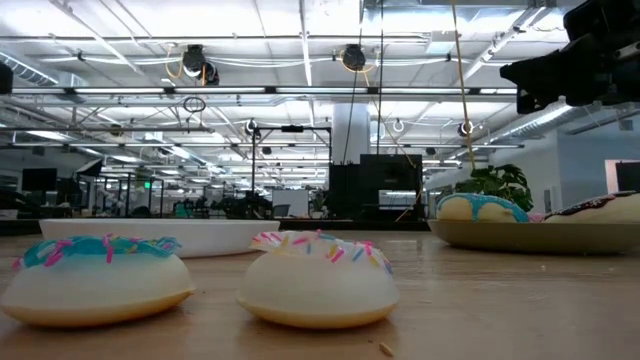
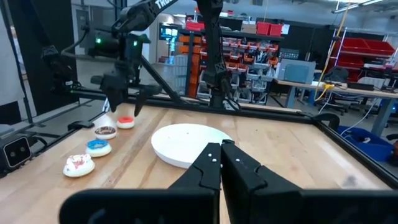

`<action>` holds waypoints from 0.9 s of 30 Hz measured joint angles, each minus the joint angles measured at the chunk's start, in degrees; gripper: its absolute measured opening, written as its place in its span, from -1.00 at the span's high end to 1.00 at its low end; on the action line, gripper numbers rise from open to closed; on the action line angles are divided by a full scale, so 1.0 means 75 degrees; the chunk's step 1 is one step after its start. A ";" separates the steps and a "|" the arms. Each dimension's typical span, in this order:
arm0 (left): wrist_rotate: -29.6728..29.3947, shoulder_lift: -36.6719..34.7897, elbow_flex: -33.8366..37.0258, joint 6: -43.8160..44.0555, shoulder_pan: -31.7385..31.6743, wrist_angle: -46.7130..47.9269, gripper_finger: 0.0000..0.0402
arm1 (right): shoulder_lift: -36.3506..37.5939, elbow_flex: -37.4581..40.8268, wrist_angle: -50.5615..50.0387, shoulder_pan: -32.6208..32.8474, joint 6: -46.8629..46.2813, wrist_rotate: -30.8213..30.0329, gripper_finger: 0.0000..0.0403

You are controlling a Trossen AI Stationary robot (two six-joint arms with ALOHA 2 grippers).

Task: Pick & Place donuts
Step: Put the small orange donut on the white plate

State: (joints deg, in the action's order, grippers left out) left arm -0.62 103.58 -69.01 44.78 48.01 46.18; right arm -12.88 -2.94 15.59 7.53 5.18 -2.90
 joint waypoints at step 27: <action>-0.0071 0.0065 0.0280 -0.0386 -0.0079 -0.0029 -0.54 | -0.0003 0.0000 -0.0122 0.0003 -0.0200 0.0000 1.00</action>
State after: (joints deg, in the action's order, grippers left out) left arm -1.15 104.07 -66.92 41.89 47.42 45.96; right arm -12.91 -2.94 14.68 7.55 3.68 -2.90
